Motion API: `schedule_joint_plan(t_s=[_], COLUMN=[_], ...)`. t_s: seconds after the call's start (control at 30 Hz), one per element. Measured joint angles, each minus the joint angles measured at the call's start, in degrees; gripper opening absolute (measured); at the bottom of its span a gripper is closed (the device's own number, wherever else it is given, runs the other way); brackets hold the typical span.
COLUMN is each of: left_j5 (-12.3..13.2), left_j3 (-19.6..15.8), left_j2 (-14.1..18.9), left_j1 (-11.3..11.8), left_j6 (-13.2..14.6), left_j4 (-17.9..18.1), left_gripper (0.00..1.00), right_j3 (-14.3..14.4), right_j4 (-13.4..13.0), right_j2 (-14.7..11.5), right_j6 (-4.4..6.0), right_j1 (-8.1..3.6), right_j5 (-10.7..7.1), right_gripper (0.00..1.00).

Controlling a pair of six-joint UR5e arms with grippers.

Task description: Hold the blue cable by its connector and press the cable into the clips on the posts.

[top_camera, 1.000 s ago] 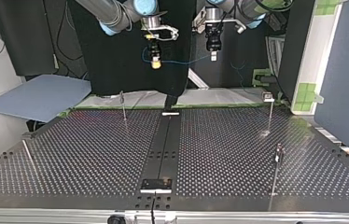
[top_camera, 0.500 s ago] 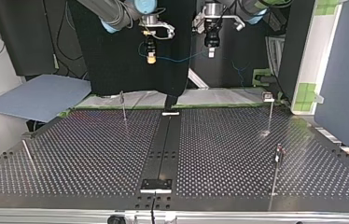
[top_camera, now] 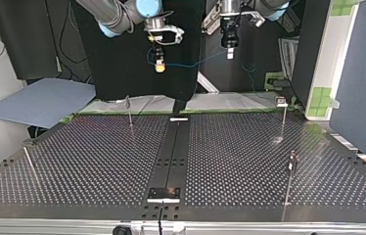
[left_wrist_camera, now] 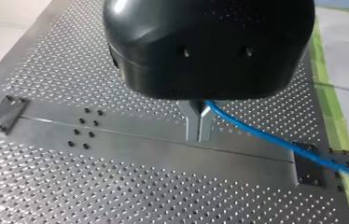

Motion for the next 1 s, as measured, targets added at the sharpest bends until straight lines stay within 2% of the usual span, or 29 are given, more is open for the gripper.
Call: schedule_joint_plan(t_s=[0.33, 0.73, 1.0], left_j5=[-0.15, -0.22, -1.33], left_j3=[1.38, 5.12, 8.68], left_j2=[4.88, 10.45, 14.26], left_j1=[0.57, 1.55, 2.33], left_j6=[-0.10, 0.49, -0.79], left_j4=[-4.85, -10.43, -14.24], left_gripper=[0.02, 0.02, 0.02], right_j3=[-3.90, -6.23, -8.09], right_j4=[4.91, 7.30, 8.63], right_j2=[-5.17, -11.01, -14.95], right_j6=[0.43, 0.45, 0.69], right_j1=[-0.11, -0.11, -0.11], right_j5=[-5.16, -11.01, -14.54], right_gripper=[0.00, 0.00, 0.00])
